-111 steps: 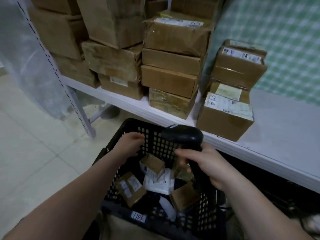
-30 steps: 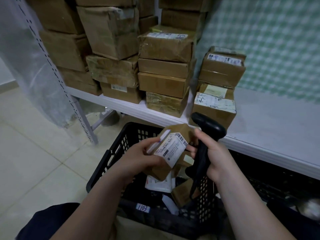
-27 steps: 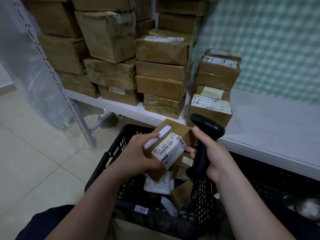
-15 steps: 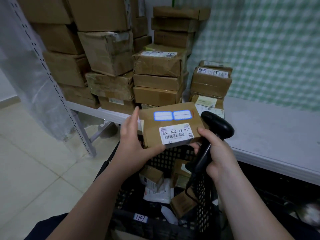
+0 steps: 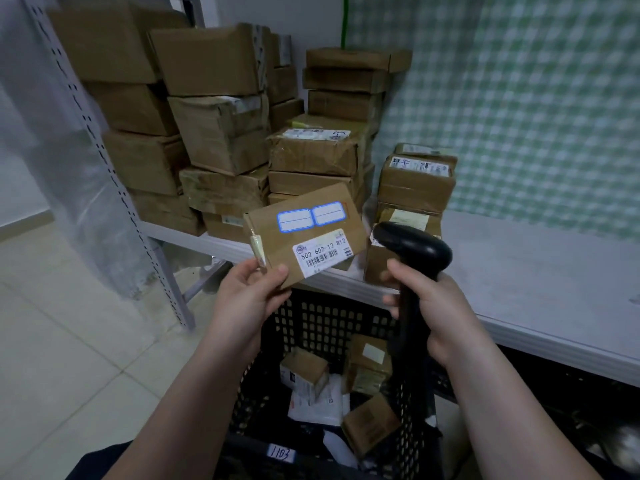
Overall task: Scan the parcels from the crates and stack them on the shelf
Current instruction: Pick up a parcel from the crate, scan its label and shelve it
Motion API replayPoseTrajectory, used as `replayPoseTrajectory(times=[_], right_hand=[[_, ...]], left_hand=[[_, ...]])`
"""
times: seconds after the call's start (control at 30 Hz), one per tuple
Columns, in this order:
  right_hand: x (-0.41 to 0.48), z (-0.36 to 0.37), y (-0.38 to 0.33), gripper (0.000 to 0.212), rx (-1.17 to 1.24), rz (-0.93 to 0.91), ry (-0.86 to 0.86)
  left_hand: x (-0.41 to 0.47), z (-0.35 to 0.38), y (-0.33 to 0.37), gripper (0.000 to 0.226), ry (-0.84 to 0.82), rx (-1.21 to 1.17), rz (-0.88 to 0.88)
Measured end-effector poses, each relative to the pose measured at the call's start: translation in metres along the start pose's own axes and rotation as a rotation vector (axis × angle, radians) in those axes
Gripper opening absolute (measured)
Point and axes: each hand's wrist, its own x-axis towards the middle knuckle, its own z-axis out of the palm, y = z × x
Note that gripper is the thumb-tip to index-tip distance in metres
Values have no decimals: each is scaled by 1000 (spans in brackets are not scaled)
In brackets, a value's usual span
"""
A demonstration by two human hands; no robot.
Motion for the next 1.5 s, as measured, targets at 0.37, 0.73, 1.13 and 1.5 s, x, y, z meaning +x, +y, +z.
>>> replayPoseTrajectory(times=[0.37, 0.73, 1.13, 1.5], right_hand=[[-15, 1, -5, 17, -292, -22, -280], [-15, 1, -3, 9, -299, -48, -289], [6, -21, -16, 10, -21, -111, 59], [63, -78, -39, 7, 127, -58, 228]], left_hand=[[5, -11, -1, 42, 70, 24, 94], [8, -13, -3, 32, 116, 13, 119], [23, 23, -4, 31, -16, 67, -66], [67, 117, -14, 30, -156, 215, -66]])
